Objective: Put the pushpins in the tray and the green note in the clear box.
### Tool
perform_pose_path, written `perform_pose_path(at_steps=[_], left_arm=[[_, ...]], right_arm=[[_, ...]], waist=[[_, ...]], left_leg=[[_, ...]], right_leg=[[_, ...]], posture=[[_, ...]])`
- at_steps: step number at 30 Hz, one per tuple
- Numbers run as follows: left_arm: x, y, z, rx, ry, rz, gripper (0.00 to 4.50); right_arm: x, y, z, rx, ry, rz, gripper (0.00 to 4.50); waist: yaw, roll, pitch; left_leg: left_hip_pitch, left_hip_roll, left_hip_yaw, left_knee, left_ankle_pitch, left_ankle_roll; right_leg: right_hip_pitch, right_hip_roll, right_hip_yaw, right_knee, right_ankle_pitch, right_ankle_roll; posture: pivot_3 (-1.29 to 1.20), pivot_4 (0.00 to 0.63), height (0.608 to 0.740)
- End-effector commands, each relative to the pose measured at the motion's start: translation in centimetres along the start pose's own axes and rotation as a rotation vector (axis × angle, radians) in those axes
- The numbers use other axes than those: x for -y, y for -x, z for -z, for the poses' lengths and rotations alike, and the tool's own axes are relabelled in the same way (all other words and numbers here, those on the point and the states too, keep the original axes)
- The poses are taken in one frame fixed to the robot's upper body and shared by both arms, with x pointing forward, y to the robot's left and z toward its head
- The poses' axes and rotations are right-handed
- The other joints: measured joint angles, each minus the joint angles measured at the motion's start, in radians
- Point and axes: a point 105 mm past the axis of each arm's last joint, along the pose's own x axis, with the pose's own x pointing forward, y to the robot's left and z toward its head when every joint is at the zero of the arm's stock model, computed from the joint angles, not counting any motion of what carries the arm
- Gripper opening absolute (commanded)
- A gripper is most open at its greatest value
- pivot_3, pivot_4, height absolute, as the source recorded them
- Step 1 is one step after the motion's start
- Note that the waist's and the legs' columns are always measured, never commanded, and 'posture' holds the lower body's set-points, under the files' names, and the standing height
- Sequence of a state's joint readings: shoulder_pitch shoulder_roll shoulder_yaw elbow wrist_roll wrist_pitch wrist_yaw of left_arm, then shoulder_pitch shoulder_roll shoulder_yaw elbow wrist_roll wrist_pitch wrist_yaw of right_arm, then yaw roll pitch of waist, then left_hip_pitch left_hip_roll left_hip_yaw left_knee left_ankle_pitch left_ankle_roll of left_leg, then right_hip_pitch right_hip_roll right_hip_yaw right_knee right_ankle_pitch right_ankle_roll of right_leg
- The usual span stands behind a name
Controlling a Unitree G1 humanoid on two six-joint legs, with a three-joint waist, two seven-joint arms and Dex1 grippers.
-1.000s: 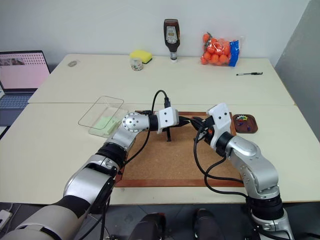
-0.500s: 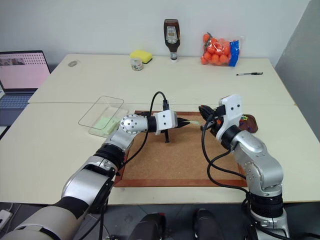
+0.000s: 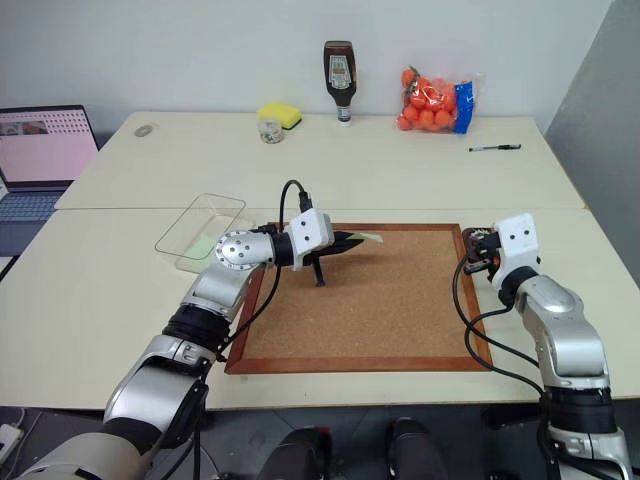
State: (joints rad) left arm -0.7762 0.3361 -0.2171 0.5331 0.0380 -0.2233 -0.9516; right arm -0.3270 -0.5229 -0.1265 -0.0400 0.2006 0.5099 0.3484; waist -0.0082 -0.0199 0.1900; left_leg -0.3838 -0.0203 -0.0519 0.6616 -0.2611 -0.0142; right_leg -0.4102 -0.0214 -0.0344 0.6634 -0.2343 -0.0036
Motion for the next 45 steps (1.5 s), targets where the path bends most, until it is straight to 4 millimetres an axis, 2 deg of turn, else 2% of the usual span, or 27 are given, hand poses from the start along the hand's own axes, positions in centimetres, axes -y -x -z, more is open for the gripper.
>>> perform_pose_path(at_steps=[1,6,17,21,22,26,29,35,38,41,42,45], left_arm=[[-0.8,0.4,-1.4,0.035,-0.024,-0.035,0.04],[-0.7,0.8,-1.2,0.026,-0.022,-0.038,0.04],[-0.6,1.3,-1.1,0.011,-0.021,-0.039,0.00],[-1.3,1.7,-1.3,0.012,-0.007,-0.075,0.00],[-1.7,2.0,-1.4,0.012,0.005,-0.102,0.00],[-3.8,4.1,-1.8,-0.006,0.064,-0.235,0.00],[-4.6,6.4,-1.9,-0.048,0.111,-0.336,0.00],[-6.5,11.2,-0.9,-0.175,0.214,-0.584,0.00],[-7.4,13.6,0.3,-0.253,0.252,-0.699,0.00],[-8.6,17.7,3.3,-0.390,0.330,-0.849,0.00],[-8.8,18.5,4.0,-0.420,0.352,-0.879,0.00],[-8.8,19.1,5.0,-0.465,0.385,-0.906,0.00]], right_arm=[[1.8,-1.3,-0.4,0.016,0.066,0.069,0.00],[2.8,-2.6,0.1,0.006,0.051,0.122,0.00],[3.1,-2.8,0.0,0.017,0.027,0.142,2.52],[2.7,-2.3,-1.2,0.059,0.033,0.130,3.58],[2.2,-1.9,-1.8,0.080,0.036,0.107,3.58],[-1.6,-0.2,-4.2,0.182,0.083,-0.082,3.58],[-6.4,1.6,-6.4,0.271,0.132,-0.326,3.58],[-13.2,3.1,-9.9,0.365,0.196,-0.674,3.58],[-15.6,2.9,-10.9,0.361,0.224,-0.796,3.58],[-18.4,1.0,-13.5,0.396,0.230,-0.871,3.58],[-19.0,0.7,-13.9,0.405,0.241,-0.882,3.58],[-19.8,0.1,-14.4,0.412,0.260,-0.901,3.58]], waist=[[0.000,0.000,0.000],[0.001,0.000,0.000],[0.003,0.000,0.000],[0.003,0.000,0.000],[0.003,0.000,0.000],[0.002,0.000,0.000],[-0.005,0.000,0.000],[-0.018,0.000,0.000],[-0.019,0.000,0.000],[-0.026,-0.001,0.000],[-0.027,-0.001,0.001],[-0.016,-0.001,0.000]], left_leg=[[0.000,0.000,0.000,0.000,0.000,0.000],[-0.001,0.000,0.001,0.000,0.000,0.000],[0.000,-0.001,0.001,0.000,0.000,0.000],[0.000,0.000,0.001,0.000,0.000,0.000],[0.000,0.000,0.001,0.000,0.000,0.000],[-0.001,0.001,-0.002,0.000,0.000,0.000],[0.000,0.002,-0.002,0.000,0.000,0.000],[0.001,0.003,-0.005,0.000,0.000,0.000],[0.002,0.004,-0.006,0.001,0.000,0.000],[0.003,0.005,-0.006,0.000,0.000,0.000],[0.003,0.007,-0.003,0.000,0.000,-0.001],[0.003,0.010,-0.003,-0.001,0.000,-0.001]], right_leg=[[0.000,0.000,0.000,0.000,0.000,0.000],[0.000,0.000,0.001,-0.001,0.000,0.000],[0.000,-0.001,0.002,0.000,0.000,0.000],[0.000,-0.001,0.002,0.000,0.000,0.000],[0.000,-0.001,0.002,0.000,0.000,0.000],[0.000,-0.001,0.002,-0.001,0.000,0.000],[0.000,-0.001,0.002,-0.001,0.000,0.000],[0.001,-0.001,0.000,0.000,0.000,0.000],[0.001,0.000,-0.001,0.000,0.001,0.001],[0.001,0.001,-0.001,0.000,0.002,0.001],[0.000,0.002,0.000,0.000,0.003,-0.002],[-0.001,0.004,-0.002,0.000,0.004,-0.004]], posture=[[0.00,0.150,0.740],[0.00,0.150,0.740],[0.00,0.150,0.740],[0.00,0.150,0.740],[0.00,0.150,0.740],[0.00,0.150,0.740],[0.00,0.150,0.740],[0.00,0.150,0.740],[0.00,0.150,0.740],[0.00,0.150,0.740],[0.00,0.150,0.740],[0.00,0.150,0.740]])
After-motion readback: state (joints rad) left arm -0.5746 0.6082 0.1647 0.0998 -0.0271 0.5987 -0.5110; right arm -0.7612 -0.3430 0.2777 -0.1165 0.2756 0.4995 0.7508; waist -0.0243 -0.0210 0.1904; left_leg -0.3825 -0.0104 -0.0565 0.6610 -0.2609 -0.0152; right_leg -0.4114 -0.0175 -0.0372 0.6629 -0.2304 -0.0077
